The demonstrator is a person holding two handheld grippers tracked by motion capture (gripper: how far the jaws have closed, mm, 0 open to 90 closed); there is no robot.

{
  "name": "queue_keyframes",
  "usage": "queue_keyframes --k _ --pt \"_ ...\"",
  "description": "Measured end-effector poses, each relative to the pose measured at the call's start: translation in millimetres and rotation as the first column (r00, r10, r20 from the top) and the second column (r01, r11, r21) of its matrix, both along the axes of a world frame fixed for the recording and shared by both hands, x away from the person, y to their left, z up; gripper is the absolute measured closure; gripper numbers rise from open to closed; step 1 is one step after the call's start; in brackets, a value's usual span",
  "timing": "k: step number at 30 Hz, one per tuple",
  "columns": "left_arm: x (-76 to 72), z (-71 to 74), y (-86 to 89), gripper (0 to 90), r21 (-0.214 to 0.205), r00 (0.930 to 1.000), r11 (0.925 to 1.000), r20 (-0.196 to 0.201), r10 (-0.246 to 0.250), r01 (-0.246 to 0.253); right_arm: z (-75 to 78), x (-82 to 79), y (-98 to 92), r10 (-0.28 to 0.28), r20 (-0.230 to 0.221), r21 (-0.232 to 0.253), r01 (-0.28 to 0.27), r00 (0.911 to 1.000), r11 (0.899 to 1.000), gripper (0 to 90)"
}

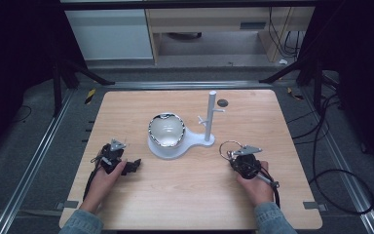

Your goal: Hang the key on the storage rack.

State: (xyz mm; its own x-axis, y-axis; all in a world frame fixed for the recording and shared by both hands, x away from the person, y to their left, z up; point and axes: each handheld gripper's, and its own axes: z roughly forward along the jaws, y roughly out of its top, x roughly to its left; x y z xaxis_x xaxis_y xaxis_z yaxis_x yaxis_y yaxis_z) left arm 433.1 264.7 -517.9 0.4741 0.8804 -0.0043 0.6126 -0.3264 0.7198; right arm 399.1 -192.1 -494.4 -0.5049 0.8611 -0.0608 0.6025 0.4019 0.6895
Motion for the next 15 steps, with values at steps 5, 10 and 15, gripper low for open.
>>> queue_keyframes --k 5,10,15 --pt "0.0 0.0 0.1 0.0 0.001 1.0000 1.0000 0.001 0.000 0.000 0.5 0.1 -1.4 0.002 0.004 -0.011 -0.002 1.0000 1.000 88.6" --pt "0.0 0.0 0.1 0.0 0.001 1.0000 1.0000 0.000 0.000 0.000 6.2 -0.9 -3.0 0.015 0.036 -0.006 -0.015 0.9992 1.000 88.7" --pt "0.0 0.0 0.1 0.0 0.001 1.0000 1.0000 0.000 0.000 0.000 12.7 -3.6 -4.6 0.022 0.067 0.008 -0.023 0.9975 1.000 88.7"
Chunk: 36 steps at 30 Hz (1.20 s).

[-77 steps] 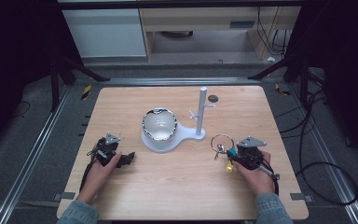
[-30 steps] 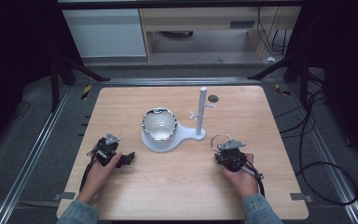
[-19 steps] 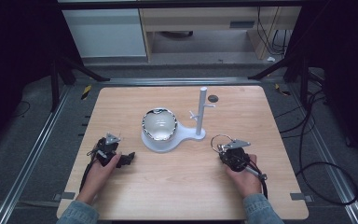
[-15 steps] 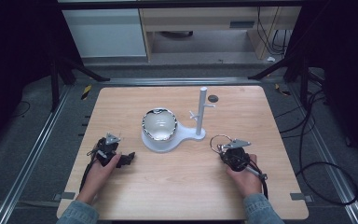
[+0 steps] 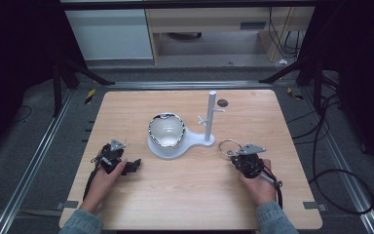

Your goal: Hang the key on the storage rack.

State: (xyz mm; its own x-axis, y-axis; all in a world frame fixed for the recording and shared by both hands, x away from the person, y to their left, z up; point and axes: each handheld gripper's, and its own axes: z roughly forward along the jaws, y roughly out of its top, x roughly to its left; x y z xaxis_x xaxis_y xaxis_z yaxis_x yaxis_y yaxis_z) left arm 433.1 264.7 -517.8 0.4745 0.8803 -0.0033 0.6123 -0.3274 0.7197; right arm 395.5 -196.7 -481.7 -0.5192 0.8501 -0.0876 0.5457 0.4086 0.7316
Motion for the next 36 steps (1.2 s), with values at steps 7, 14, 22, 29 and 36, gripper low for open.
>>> queue_keyframes --k 7,14,22,29,36 --pt "-0.3 0.0 -0.3 0.0 -0.002 1.0000 1.0000 -0.002 -0.001 0.001 13.7 -3.4 -4.7 -0.010 0.055 0.020 0.009 0.9985 1.000 88.8" --pt "-0.4 0.0 -0.3 0.0 -0.002 1.0000 1.0000 -0.002 -0.001 0.001 27.4 -1.9 -10.8 -0.015 0.097 0.051 0.010 0.9952 0.999 88.8" --pt "-0.5 0.0 -0.4 0.0 -0.002 1.0000 1.0000 -0.002 0.000 0.000 45.9 -1.8 -18.5 -0.021 0.139 0.066 0.012 0.9901 0.998 88.9" --pt "-0.6 0.0 -0.3 0.0 -0.001 1.0000 1.0000 -0.002 -0.001 0.001 60.2 -1.7 -21.8 -0.020 0.166 0.056 0.011 0.9859 0.998 88.8" --pt "-0.6 0.0 -0.3 0.0 -0.001 1.0000 1.0000 -0.002 -0.002 0.002 73.9 1.4 -25.1 -0.019 0.185 0.054 0.009 0.9826 0.998 88.8"
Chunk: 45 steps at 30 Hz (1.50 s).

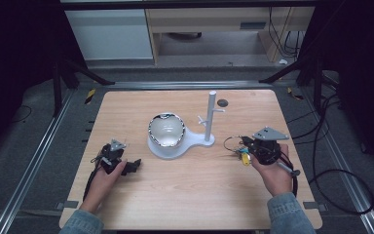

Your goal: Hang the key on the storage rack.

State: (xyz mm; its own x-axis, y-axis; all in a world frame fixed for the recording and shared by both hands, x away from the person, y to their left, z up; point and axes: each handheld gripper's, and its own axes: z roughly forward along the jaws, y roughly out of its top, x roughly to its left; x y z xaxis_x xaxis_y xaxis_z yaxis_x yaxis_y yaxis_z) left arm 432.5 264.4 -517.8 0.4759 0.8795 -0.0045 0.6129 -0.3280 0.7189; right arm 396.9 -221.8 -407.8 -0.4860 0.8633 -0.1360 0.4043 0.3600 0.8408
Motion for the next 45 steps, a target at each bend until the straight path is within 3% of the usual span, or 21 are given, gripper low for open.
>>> queue_keyframes --k 17,30,45 --pt "-0.2 0.0 0.0 0.0 0.001 1.0000 1.0000 0.000 0.000 0.000 15.2 6.8 3.4 0.015 0.020 -0.021 -0.015 0.9997 1.000 88.9" --pt "-0.2 0.0 0.0 0.0 0.000 1.0000 1.0000 0.000 0.000 0.000 44.1 12.5 3.3 0.027 0.062 -0.014 -0.026 0.9977 1.000 88.9" --pt "-0.3 0.1 0.0 0.0 0.001 1.0000 1.0000 0.000 0.000 0.000 57.3 17.4 2.5 0.028 0.080 -0.015 -0.027 0.9964 1.000 88.9"
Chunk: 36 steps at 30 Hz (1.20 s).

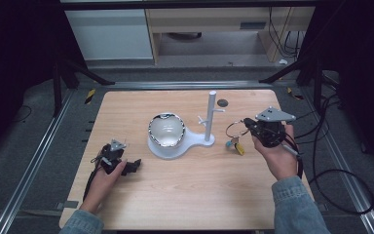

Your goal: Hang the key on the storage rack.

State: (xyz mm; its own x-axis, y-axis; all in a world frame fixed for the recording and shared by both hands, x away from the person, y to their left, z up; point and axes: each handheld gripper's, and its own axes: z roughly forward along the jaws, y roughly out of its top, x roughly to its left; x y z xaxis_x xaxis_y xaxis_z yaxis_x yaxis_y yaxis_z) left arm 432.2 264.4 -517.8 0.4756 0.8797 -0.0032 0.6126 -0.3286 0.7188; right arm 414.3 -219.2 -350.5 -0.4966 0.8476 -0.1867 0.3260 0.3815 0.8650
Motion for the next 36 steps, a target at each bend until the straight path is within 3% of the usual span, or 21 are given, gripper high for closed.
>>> queue_keyframes --k 36 --pt "0.0 0.0 0.1 0.0 0.000 1.0000 1.0000 0.000 -0.001 0.001 31.6 1.3 9.8 0.025 0.057 -0.010 -0.025 0.9981 1.000 88.9"
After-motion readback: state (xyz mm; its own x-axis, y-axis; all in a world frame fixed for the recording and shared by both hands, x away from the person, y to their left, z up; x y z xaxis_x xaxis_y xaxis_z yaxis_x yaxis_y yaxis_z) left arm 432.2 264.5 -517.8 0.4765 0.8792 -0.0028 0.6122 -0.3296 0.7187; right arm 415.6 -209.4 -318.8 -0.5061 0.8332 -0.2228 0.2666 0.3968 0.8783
